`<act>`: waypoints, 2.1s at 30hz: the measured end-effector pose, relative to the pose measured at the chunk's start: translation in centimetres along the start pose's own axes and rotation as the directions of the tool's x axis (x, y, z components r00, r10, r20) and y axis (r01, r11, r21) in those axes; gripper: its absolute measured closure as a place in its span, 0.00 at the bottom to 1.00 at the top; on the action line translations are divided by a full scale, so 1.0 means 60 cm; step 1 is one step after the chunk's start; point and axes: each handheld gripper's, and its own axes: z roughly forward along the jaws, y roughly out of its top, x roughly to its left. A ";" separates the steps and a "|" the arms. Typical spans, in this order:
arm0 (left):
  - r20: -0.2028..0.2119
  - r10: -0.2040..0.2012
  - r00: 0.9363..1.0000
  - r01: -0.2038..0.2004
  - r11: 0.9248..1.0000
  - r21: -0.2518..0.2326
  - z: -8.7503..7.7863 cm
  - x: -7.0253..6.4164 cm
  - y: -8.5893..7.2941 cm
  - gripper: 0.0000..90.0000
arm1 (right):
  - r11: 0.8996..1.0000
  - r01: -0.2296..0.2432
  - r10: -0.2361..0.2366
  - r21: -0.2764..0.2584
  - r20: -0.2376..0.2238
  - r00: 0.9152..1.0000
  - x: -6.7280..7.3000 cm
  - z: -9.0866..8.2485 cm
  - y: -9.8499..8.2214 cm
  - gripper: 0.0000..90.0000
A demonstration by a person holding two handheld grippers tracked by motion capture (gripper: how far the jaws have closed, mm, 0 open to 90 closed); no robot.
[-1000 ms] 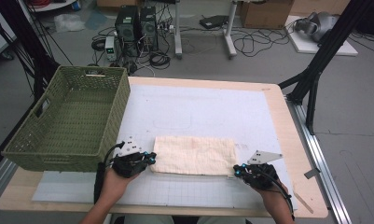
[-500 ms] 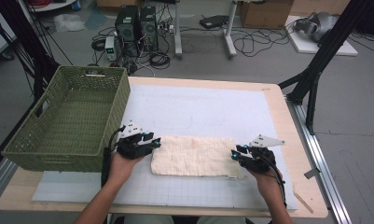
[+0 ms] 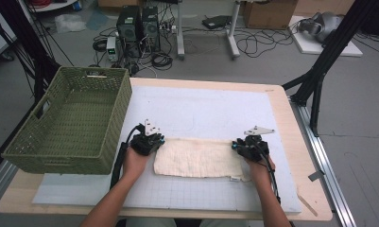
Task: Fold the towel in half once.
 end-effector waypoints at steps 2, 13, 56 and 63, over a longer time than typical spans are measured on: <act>-0.007 -0.040 0.999 0.040 0.999 0.002 -0.001 0.004 0.000 0.81 | 1.000 0.016 -0.016 0.001 0.023 1.000 0.003 -0.001 0.001 0.79; 0.202 -0.184 0.962 0.221 0.959 -0.177 -0.045 0.043 0.002 0.57 | 0.996 0.034 -0.035 -0.088 -0.012 0.999 -0.003 -0.040 -0.003 0.59; 0.298 -0.206 0.932 0.280 0.932 -0.232 -0.065 0.052 0.001 0.22 | 0.983 0.064 -0.066 -0.174 -0.007 0.998 -0.001 -0.067 0.028 0.19; 0.289 -0.176 0.941 0.253 0.934 -0.254 -0.084 0.035 -0.017 0.21 | 0.976 0.115 -0.115 -0.184 0.010 0.993 0.006 -0.087 -0.010 0.14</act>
